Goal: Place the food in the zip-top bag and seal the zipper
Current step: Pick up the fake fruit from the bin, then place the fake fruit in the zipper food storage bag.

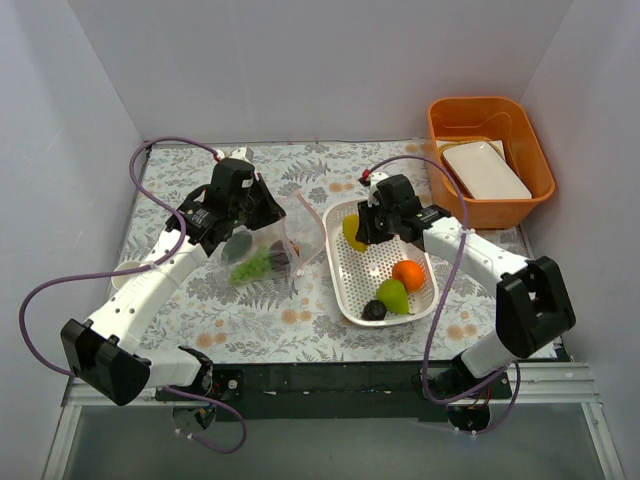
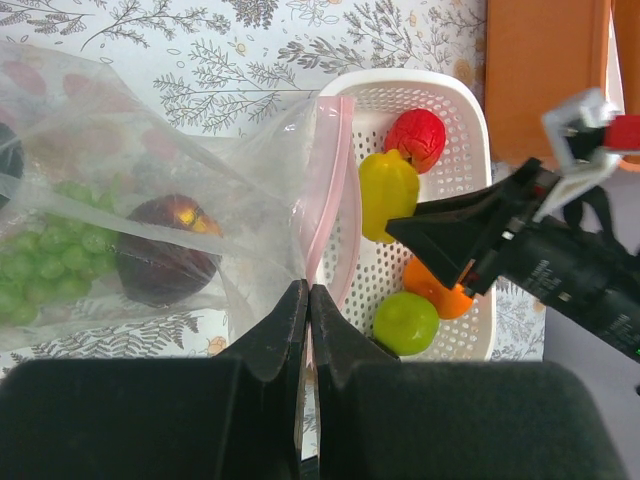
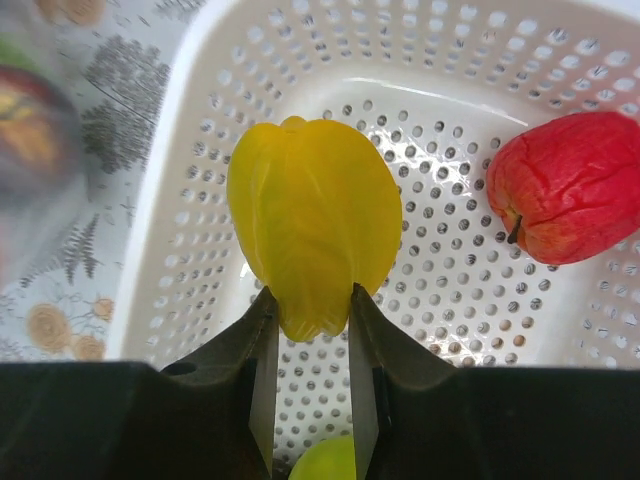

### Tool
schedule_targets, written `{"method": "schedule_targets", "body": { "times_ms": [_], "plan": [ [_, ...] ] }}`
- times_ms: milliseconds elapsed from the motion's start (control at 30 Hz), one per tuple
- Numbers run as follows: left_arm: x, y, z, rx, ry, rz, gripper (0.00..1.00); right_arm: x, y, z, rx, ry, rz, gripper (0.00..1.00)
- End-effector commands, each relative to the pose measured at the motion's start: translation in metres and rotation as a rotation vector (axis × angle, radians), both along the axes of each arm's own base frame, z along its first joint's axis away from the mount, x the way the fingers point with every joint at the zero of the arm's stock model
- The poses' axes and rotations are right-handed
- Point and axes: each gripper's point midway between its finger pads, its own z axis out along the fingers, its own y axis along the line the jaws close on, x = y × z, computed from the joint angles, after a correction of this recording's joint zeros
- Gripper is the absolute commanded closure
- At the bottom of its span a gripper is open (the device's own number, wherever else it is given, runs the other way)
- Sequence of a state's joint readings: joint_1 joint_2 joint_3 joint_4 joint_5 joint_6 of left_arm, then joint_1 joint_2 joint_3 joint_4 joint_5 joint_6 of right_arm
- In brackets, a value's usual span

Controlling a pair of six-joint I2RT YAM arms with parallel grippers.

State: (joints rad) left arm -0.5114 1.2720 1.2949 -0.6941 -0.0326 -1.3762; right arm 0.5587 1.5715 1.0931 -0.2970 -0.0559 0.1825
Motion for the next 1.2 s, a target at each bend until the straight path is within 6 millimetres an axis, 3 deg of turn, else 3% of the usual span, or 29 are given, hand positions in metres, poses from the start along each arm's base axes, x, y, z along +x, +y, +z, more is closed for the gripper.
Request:
{"method": "schedule_targets", "body": {
  "times_ms": [0,167,400,467,600,833,933,1033,1067,1133,1167],
  "plan": [
    [-0.002,-0.001,0.004,-0.013,-0.018,-0.019,1.0,-0.005,0.006,0.05,0.11,-0.079,-0.017,0.99],
    [0.0,-0.004,0.001,-0.019,-0.01,-0.026,1.0,-0.022,0.023,0.093,0.224,-0.121,0.022,0.99],
    [0.002,-0.005,-0.002,-0.017,-0.007,-0.026,1.0,-0.056,0.074,0.136,0.351,-0.153,0.139,0.99],
    [0.0,-0.01,-0.002,-0.032,0.001,-0.05,1.0,-0.057,0.087,0.145,0.372,-0.168,0.158,0.99],
    [-0.002,-0.012,-0.002,-0.035,0.008,-0.059,1.0,-0.062,0.115,0.145,0.377,-0.164,0.208,0.99],
    [-0.006,-0.008,0.008,-0.039,-0.014,-0.06,1.0,-0.041,0.141,0.114,0.31,-0.113,0.207,0.98],
    [-0.008,-0.006,0.013,-0.041,-0.022,-0.056,1.0,-0.035,0.15,0.118,0.323,-0.125,0.224,0.9],
    [-0.008,-0.005,0.018,-0.044,-0.035,-0.049,1.0,-0.033,0.157,0.125,0.344,-0.14,0.247,0.73],
    [-0.008,-0.003,0.019,-0.039,-0.035,-0.041,1.0,-0.032,0.159,0.13,0.357,-0.151,0.252,0.63],
    [-0.009,-0.002,0.024,-0.046,-0.047,-0.039,1.0,-0.033,0.16,0.139,0.375,-0.168,0.259,0.56],
    [-0.005,0.004,0.028,-0.034,-0.069,-0.002,1.0,-0.032,0.161,0.144,0.387,-0.186,0.263,0.41]
  ]
}}
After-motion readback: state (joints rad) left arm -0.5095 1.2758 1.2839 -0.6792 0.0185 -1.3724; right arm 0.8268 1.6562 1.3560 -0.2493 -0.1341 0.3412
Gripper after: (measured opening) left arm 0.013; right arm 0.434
